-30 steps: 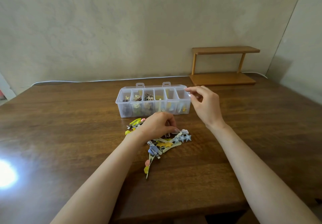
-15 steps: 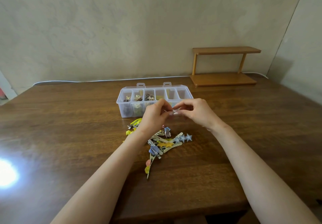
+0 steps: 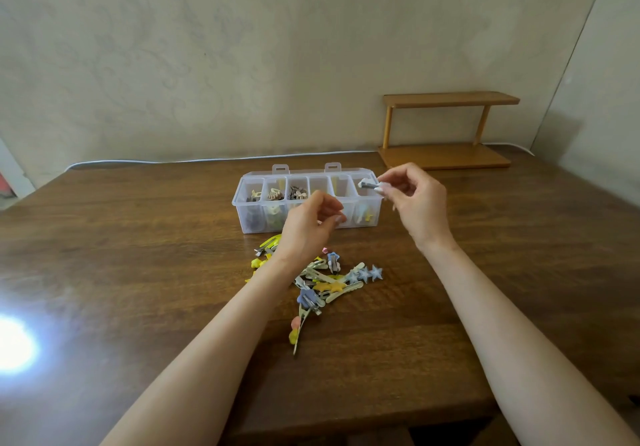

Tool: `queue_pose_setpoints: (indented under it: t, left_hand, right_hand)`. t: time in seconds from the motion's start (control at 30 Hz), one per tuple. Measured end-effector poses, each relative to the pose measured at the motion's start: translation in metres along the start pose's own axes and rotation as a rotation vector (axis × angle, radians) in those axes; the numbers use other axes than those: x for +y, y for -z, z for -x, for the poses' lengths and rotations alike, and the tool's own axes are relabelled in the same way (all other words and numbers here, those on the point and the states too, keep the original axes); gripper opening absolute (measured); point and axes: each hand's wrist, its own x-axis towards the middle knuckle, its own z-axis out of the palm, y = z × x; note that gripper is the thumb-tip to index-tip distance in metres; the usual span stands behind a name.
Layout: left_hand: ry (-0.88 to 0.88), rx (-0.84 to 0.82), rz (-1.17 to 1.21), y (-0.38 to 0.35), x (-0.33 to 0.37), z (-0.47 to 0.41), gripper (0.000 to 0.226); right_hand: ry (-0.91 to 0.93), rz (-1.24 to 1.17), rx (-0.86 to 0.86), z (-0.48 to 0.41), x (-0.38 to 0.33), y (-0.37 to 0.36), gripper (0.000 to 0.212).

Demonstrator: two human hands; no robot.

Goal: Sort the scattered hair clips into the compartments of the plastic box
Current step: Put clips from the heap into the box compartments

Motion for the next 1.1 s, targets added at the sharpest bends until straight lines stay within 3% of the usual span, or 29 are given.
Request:
queue_pose_setpoints:
  t: [0.13, 0.3, 0.53, 0.67, 0.9, 1.1]
  left_hand:
    - [-0.018, -0.068, -0.090, -0.002, 0.000, 0.002, 0.008]
    - [-0.047, -0.087, -0.137, -0.003, 0.002, 0.003, 0.007]
    - [-0.057, -0.118, -0.146, -0.004, 0.000, 0.004, 0.007]
    - [-0.061, -0.191, -0.141, -0.003, 0.003, 0.006, 0.012]
    - [-0.062, -0.495, -0.189, -0.003, 0.011, 0.011, 0.027]
    - [-0.125, -0.558, -0.262, -0.003, 0.009, 0.012, 0.028]
  right_hand:
    - [0.019, 0.073, 0.145, -0.003, 0.007, 0.001, 0.009]
    - [0.100, 0.174, 0.168, -0.002, 0.012, -0.005, 0.015]
    - [0.139, 0.306, -0.106, -0.006, 0.014, -0.015, 0.034]
    - [0.176, 0.269, -0.044, -0.005, 0.011, -0.013, 0.030]
    - [0.152, 0.255, 0.008, -0.001, 0.007, -0.005, 0.028]
    - [0.131, 0.247, 0.003, -0.001, 0.009, -0.005, 0.027]
